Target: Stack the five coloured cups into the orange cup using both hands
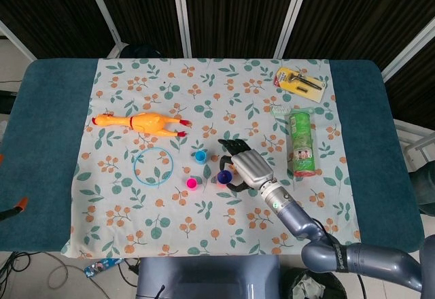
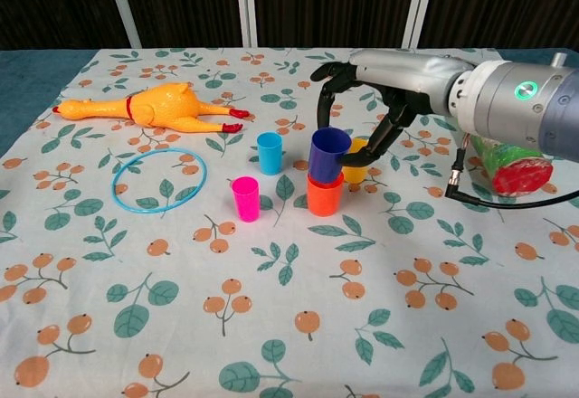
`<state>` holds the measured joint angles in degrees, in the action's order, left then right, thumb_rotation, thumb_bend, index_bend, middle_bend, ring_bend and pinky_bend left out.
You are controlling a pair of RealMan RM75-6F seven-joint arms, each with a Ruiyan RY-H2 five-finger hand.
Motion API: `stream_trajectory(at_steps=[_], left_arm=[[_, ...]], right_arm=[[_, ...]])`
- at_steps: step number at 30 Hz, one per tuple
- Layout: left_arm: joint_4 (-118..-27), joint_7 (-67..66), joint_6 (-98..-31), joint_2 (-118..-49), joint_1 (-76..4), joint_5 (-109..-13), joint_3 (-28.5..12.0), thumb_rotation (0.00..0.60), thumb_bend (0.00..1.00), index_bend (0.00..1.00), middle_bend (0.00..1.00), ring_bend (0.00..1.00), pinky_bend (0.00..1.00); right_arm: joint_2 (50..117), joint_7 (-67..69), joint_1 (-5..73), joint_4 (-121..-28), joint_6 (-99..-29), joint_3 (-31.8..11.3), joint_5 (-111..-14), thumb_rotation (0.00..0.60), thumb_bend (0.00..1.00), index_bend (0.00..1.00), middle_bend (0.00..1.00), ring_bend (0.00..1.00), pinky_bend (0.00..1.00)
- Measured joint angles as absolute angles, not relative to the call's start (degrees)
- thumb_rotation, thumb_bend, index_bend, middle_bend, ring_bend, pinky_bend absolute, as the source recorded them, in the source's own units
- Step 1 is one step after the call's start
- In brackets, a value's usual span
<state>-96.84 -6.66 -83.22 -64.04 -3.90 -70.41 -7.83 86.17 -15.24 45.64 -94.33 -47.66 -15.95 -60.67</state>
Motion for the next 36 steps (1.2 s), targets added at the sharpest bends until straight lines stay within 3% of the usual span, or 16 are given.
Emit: stream_trajectory(at_steps=[12,14,18,20,27,36], left_arm=[[-96.82,-6.55,-83.55,-64.04,-3.85,-70.66,-7.86,0.6,0.17,0.07,0.03,0.0,0.0],[-96.8,-6.58,-83.61,-64.11,-3.87,-70.79,-7.83,0.6,0.17,0.07,0.03,0.0,0.0],[-96.68,-6.48,-83.71,-64.17,-3.85,-70.72,-7.91,0.6,0.17,0.07,0.03,0.0,0.0],[-96.61,-6.38,-83.76,-64.16,-3.83,-70.62,-7.98,0.6,0.17,0.07,0.03,0.0,0.0],[-96.28,-5.73,-83.99,-64.21,-3.82,-70.78,-8.19,0.6,0.17,0.07,0.03,0.0,0.0],[-95.71,-5.99,-84.69,-64.88,-3.81,-71.27,-8.25,0.6,0.17,0.08,0.03,0.0,0.0]], right_arm=[[87.93,-15.61,46.93,-92.23,-47.03,-14.42,-58.05,0.6,0.34,0.49,0.0,0.0,0.03],[88.34,-15.44,47.12,-91.84,-46.9,-14.23,-57.96,0.6,0.34,0.44,0.0,0.0,0.03],[89.19,-15.39,47.54,-90.74,-46.73,-13.88,-57.76,0.6,0.34,0.19,0.0,0.0,0.03],[89.5,-15.57,47.79,-90.19,-46.52,-13.69,-57.22,0.6,0.34,0.14,0.0,0.0,0.03],[89.35,-17.02,48.59,-88.98,-47.17,-14.01,-54.6,0.6,0.34,0.14,0.0,0.0,0.03],[87.84,-16.96,49.05,-86.31,-47.41,-15.01,-52.12,0.6,0.34,0.22,0.0,0.0,0.03]])
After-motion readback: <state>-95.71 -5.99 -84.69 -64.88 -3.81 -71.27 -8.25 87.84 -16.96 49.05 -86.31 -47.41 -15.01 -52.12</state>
